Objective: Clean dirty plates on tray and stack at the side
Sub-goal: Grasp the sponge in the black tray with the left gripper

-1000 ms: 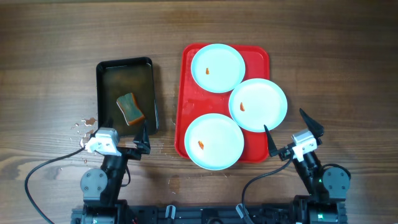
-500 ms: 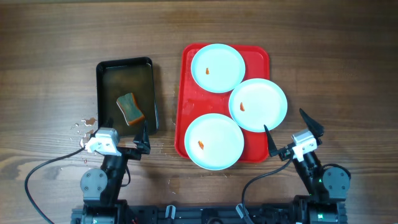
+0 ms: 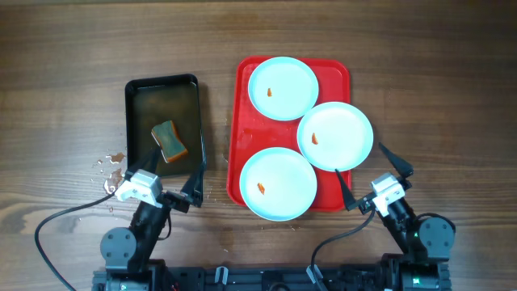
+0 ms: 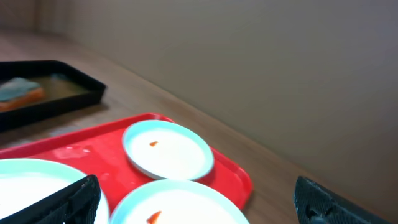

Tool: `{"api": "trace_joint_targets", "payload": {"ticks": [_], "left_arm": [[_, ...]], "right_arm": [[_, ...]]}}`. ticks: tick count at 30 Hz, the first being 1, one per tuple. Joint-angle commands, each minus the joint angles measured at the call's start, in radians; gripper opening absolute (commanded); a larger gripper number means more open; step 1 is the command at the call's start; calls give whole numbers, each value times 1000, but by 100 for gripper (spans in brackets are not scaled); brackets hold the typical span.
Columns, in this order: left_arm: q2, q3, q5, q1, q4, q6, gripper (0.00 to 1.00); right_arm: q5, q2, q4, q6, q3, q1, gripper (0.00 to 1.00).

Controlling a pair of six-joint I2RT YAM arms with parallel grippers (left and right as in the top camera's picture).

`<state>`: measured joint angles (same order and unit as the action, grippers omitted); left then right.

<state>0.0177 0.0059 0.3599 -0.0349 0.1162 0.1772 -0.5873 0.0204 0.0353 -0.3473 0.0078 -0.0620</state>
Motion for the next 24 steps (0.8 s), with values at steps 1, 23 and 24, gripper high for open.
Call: {"api": "trace_joint_targets", "payload": {"ticks": [1, 23, 24], "left_arm": [[-2, 13, 65, -7, 56, 70, 100], [1034, 1178, -144, -6, -1083, 124, 100], [1059, 1176, -267, -6, -1143, 189, 100]], "right_arm": [[-234, -5, 70, 2, -2, 3, 100], [4, 956, -806, 612, 1013, 62, 100], [147, 975, -867, 622, 1013, 104, 100]]}}
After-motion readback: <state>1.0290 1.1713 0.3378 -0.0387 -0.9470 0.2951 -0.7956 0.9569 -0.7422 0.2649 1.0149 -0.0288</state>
